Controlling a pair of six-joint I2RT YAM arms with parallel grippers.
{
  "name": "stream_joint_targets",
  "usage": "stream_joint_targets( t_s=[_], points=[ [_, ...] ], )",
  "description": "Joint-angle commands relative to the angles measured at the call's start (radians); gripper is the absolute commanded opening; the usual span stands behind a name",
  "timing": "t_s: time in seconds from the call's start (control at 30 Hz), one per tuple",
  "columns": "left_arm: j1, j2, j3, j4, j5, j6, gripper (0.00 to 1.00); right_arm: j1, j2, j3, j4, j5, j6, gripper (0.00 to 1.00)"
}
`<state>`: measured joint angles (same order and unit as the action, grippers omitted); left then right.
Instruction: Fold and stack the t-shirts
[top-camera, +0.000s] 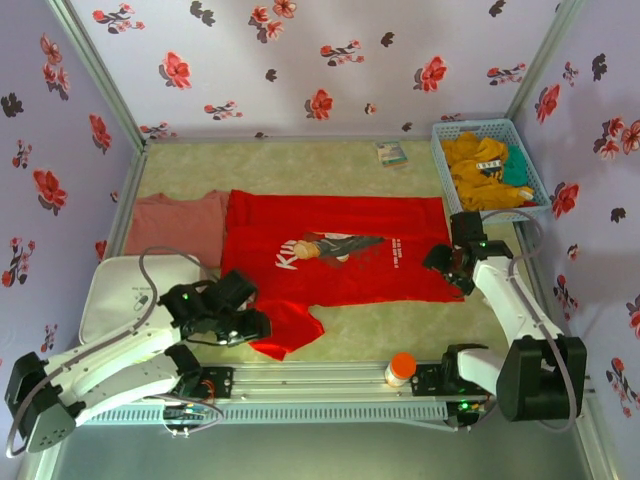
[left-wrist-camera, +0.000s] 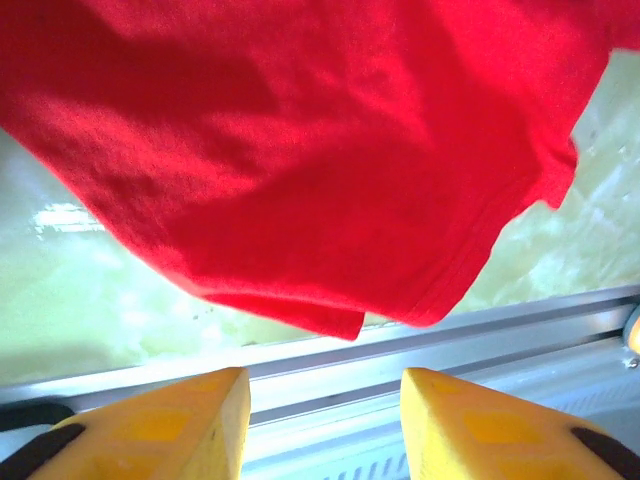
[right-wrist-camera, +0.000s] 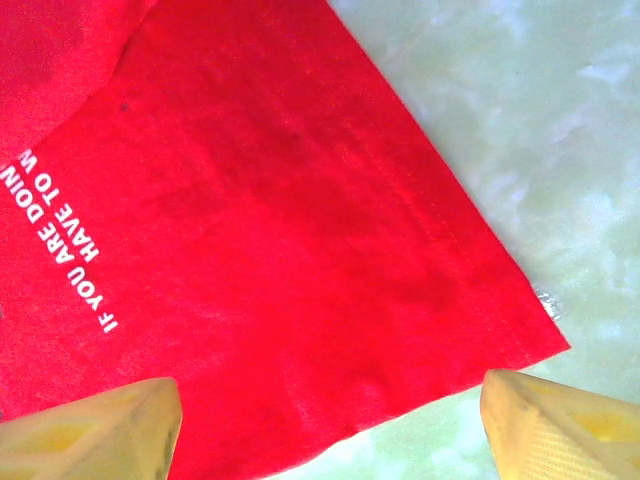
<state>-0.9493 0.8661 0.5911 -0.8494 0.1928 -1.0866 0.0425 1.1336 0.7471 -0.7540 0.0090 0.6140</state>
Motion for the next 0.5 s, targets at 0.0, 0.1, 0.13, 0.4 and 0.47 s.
stream_joint_targets(
  t_s=[0.0,0.1,0.13,0.4,0.47],
  points=[
    [-0.084,0.01,-0.045,0.045,-0.051,-0.121,0.42,-0.023,-0.012,-0.012,-0.02,0.018,0.009,0.79],
    [-0.166,0.075,-0.059,0.126,-0.069,-0.167,0.42,-0.033,0.003,-0.018,-0.019,0.008,-0.001,0.79],
    [-0.19,0.104,-0.056,0.144,-0.081,-0.173,0.42,-0.034,0.006,-0.022,-0.019,0.007,-0.001,0.79],
    [-0.247,0.36,0.029,0.182,-0.132,-0.148,0.51,-0.039,0.004,-0.022,-0.021,0.017,0.0,0.79],
    [-0.247,0.403,0.047,0.182,-0.132,-0.136,0.51,-0.041,0.01,-0.029,-0.024,0.028,0.006,0.79]
  ],
)
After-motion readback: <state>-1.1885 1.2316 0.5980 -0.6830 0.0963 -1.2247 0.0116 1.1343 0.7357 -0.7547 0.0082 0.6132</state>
